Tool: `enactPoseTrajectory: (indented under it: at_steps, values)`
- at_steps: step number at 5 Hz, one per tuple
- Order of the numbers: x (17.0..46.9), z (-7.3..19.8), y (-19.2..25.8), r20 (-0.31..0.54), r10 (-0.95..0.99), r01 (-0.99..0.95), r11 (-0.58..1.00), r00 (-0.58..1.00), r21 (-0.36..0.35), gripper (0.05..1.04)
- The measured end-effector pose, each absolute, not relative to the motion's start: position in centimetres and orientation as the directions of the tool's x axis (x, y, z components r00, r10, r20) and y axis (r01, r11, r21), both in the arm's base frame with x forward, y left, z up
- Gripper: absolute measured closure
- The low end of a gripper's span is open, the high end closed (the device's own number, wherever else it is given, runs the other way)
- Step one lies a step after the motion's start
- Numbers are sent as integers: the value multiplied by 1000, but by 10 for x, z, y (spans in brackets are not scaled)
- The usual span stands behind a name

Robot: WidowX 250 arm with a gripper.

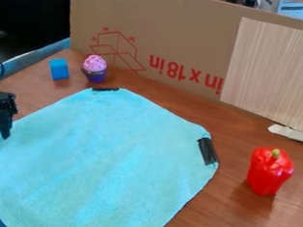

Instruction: Fold cloth from right to left

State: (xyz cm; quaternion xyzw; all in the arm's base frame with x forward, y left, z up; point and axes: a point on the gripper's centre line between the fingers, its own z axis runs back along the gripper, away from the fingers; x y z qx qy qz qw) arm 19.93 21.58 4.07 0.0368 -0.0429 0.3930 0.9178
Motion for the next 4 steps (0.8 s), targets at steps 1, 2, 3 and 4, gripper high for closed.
enactPoseTrajectory:
  at_steps: [1, 2, 3, 4]
  values:
    - [192, 38, 215, 85, 715, -719, 694, 694, 25, 83]
    - [182, 34, 213, 56, 709, -710, 704, 703, 6, 83]
    - [174, 41, 213, 61, 690, -691, 723, 721, -7, 83]
    - [173, 39, 214, 71, 688, -689, 725, 722, -7, 139]
